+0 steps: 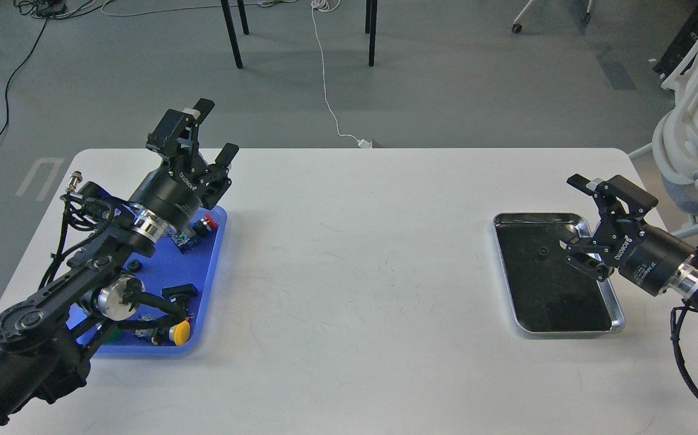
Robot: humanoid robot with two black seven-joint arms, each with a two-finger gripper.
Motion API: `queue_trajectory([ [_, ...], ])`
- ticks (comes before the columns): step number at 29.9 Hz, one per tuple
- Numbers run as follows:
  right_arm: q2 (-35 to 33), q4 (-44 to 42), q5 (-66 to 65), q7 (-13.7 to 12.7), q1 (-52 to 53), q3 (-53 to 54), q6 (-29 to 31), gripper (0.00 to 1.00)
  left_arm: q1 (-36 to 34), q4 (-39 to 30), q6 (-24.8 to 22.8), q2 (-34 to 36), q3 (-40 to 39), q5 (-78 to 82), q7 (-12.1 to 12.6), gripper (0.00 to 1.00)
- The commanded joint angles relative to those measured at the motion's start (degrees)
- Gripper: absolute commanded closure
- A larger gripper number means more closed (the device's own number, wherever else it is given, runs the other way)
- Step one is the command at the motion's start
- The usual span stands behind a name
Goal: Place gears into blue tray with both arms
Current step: 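Raise the left arm and move the right gripper to the metal tray, then grasp another small black part in the metal tray with the right gripper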
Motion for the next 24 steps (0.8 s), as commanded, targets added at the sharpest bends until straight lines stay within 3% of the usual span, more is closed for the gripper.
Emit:
queue_trajectory([
  [1,-5.16,0.33,-19.19,0.0,7.8,-4.95,-0.01,0.03,0.91,-0.04,-1.87,-0.89,-0.82,0.02,0.68,0.02],
  [5,-6.84,-1.07,-34.69,0.0,22.73,-17.5,-0.01,0.03,0.99,-0.39,-1.96,-1.07,-0.73,0.1,0.68,0.02],
  [12,0.26,-9.68,-38.32,0.0,46.39,-47.91,-0.01,0.02,2.13,-2.41,-1.88,-1.16,-0.64,0.28,0.68,0.02],
  [19,12.13,-19.44,-46.04,0.0,50.37,-56.82,-0.01,0.04,3.01,-4.26,-1.96,-0.54,-0.64,0.45,0.85,0.02],
  [24,16.35,-24.1,-48.96,0.0,50.19,-62.7,-4.97,0.05,3.28,-4.26,-2.05,-0.63,-0.82,0.46,0.77,0.02],
])
